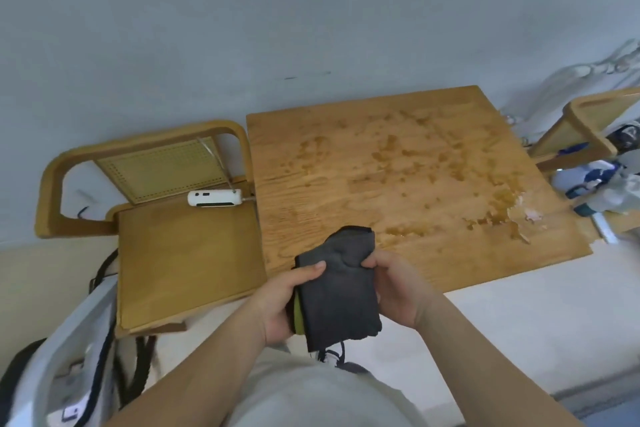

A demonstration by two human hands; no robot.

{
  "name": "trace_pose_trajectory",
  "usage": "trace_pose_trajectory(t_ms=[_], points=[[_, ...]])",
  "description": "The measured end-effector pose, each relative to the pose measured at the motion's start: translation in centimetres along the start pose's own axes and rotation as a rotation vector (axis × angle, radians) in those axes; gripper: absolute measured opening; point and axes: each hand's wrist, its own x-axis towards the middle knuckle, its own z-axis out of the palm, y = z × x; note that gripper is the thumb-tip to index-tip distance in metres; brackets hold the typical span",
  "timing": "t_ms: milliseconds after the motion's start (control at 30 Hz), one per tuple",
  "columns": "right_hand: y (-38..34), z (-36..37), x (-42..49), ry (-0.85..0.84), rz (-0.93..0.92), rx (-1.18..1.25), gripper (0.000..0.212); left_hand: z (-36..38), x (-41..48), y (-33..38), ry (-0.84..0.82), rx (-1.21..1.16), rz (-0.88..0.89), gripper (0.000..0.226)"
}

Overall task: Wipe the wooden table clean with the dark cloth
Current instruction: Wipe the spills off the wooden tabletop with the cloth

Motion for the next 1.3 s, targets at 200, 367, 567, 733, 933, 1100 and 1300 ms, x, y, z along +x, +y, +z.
trace_pose_trajectory(t_ms=[200, 367, 567, 733, 933, 1100, 1300], points=[[0.0, -2.3, 1.4, 0.262, -0.029, -0.247, 0.028, 0.6, 1.4, -1.5, 0.207, 0.013, 0.014, 0.051], [0.5, -5.6, 2.2, 0.663, -0.152, -0.493, 0.034, -1.2, 2.8, 0.6, 0.626, 0.346, 0.363, 0.032], [1.8, -9.4, 4.6, 0.683, -0.121, -1.061, 0.081, -3.0, 7.7, -2.1, 0.710, 1.326, 0.721, 0.032], [2.9, -11.8, 5.1, 0.681, 0.055, -1.237, 0.128, -4.7, 11.5, -5.3, 0.532, 1.770, 0.478, 0.085], [2.5, -13.1, 4.4, 0.625, 0.103, -1.330, 0.130, -6.6, 12.5, -3.0, 0.788, 1.749, 0.782, 0.051], [1.9, -13.9, 3.9, 0.591, 0.135, -1.412, 0.119, -0.8, 13.4, -6.5, 0.777, 1.763, 0.542, 0.064], [2.2, -13.3, 4.1, 0.639, 0.101, -1.421, 0.111, -1.9, 12.7, -4.8, 0.453, 2.070, 0.549, 0.080]])
